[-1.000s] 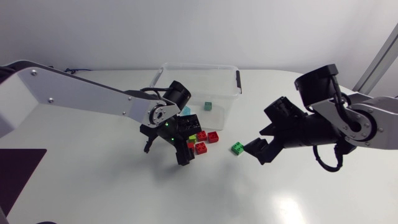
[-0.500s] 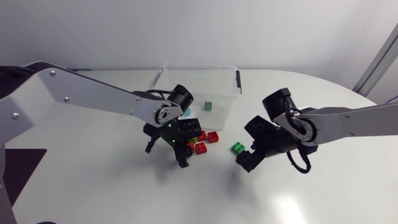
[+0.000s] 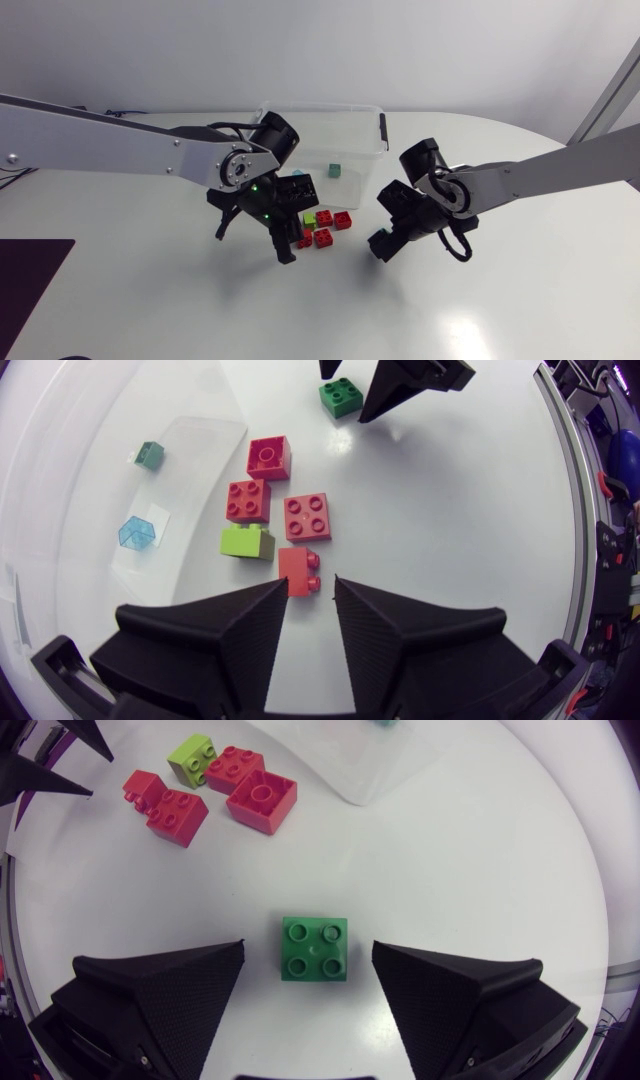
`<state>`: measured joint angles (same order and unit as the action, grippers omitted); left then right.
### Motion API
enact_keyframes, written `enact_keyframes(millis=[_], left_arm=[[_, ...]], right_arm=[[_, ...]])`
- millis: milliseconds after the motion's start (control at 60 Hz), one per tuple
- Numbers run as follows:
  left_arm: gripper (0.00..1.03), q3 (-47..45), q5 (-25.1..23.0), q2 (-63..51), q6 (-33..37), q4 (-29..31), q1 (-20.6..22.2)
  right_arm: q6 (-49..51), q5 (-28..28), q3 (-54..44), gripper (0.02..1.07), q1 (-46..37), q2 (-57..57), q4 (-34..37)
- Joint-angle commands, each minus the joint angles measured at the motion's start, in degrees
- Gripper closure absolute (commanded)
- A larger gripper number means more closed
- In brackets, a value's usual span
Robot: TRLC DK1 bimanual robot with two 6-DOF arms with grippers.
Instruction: Place the duplo bricks in the container
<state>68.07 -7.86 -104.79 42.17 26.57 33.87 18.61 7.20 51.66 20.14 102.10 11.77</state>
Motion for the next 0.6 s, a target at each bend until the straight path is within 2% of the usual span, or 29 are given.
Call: enact_keyframes(millis=[0, 33, 100, 117, 217, 583], left_arm=[[0.67, -1.19, -0.49, -1.47, 1.95, 0.59, -0.38], [0.63, -1.10, -0.49, -1.82, 2.04, 0.59, -0.38], [0.37, -0.57, -0.49, -2.87, 2.12, 0.59, -0.29], [0.33, -0.49, -0.49, -3.14, 2.12, 0.59, -0.29], [0.21, 0.83, -0.49, -5.07, 2.30, 0.59, -0.21], [0.21, 6.19, -0.32, -10.34, 2.12, 2.61, 0.50]], right_arm=[[0.46, -0.52, 0.81, 0.16, -0.19, 1.08, -0.26], [0.46, -0.52, 0.72, 0.16, -0.10, 1.08, -0.26], [0.64, -0.52, 0.46, 0.16, -0.10, 1.08, -0.26], [0.72, -0.52, 0.37, 0.16, -0.10, 1.08, -0.26], [0.81, -0.52, 0.20, 0.16, -0.10, 0.99, -0.26], [0.99, -0.35, -0.24, 0.16, -0.37, 0.46, -0.34]])
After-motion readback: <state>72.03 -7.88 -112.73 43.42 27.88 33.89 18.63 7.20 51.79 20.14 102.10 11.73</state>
